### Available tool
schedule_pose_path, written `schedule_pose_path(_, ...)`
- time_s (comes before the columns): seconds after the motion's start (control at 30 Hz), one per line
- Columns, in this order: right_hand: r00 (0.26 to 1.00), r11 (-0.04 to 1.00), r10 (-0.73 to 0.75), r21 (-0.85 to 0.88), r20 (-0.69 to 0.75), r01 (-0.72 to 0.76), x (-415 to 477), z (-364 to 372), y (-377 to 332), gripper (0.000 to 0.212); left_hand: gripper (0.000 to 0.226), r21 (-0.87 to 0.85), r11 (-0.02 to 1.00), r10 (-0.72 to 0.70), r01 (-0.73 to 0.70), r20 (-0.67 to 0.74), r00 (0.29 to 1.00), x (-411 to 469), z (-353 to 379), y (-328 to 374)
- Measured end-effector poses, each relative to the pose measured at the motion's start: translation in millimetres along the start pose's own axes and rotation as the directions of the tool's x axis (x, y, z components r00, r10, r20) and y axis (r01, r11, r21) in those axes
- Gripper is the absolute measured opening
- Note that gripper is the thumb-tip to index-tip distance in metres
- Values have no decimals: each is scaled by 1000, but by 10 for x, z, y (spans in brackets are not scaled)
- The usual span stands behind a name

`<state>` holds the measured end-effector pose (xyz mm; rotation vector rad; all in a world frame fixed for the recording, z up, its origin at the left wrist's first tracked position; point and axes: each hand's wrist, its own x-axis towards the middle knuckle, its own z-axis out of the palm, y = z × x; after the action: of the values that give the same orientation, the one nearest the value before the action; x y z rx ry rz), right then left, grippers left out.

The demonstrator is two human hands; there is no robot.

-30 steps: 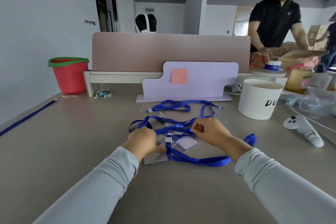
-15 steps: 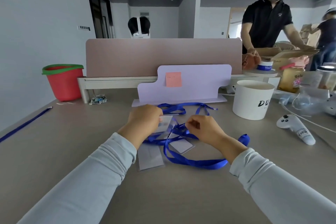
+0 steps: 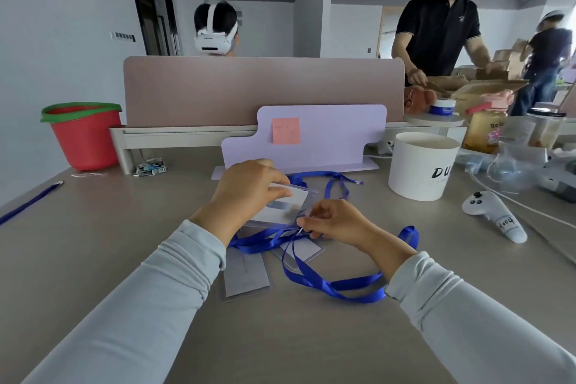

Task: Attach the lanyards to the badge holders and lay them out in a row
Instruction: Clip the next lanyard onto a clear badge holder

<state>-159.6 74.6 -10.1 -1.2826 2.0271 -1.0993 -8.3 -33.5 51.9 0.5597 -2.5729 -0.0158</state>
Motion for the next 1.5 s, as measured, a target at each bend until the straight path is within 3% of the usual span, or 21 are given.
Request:
schedule_pose_path(0.13, 999, 998, 42, -55, 18, -41, 68, -1, -9, 14, 29, 5, 1000, 2, -2, -12, 1000, 44, 67, -81)
schedule_pose_path(0.4, 999, 998, 23, -55, -30, -24, 116, -157, 157, 31, 26, -123, 991, -57, 52, -36, 998, 125, 231, -229)
schedule_pose_path(0.6, 1000, 1000, -7, -23, 7, 7, 151, -302, 196, 17, 21, -254, 956, -167, 149, -51, 985, 138, 460, -305)
schedule_pose_path(0.83, 999, 998, -45, -53, 23, 46, 286, -305, 358, 11, 28, -163, 965, -216, 204, -54, 975, 125, 719, -415)
schedule_pose_path(0.97, 997, 997, -71, 14, -16, 71, 288, -292, 357, 13, 22, 37, 999, -1, 8, -205, 979, 99, 882, -328)
schedule_pose_path(1.03, 995, 995, -98, 26, -28, 98, 256, -278, 360, 13, 8, 25, 990, 142, -141, -270, 952, 56, 922, -179)
schedule_pose_path(1.17, 983, 983, -181, 22, -22, 181, 168, -265, 310, 12, 17, -40, 961, 252, -272, -272, 929, -34, 949, 36)
schedule_pose_path(1.33, 974, 974, -225, 19, -22, 225, 114, -253, 263, 11, 20, -136, 957, 210, -255, -279, 937, -109, 972, 46)
schedule_pose_path(1.5, 950, 948, -311, 57, -39, 313, 75, -222, 255, 15, 22, -313, 939, 46, -142, -295, 954, -165, 902, 112)
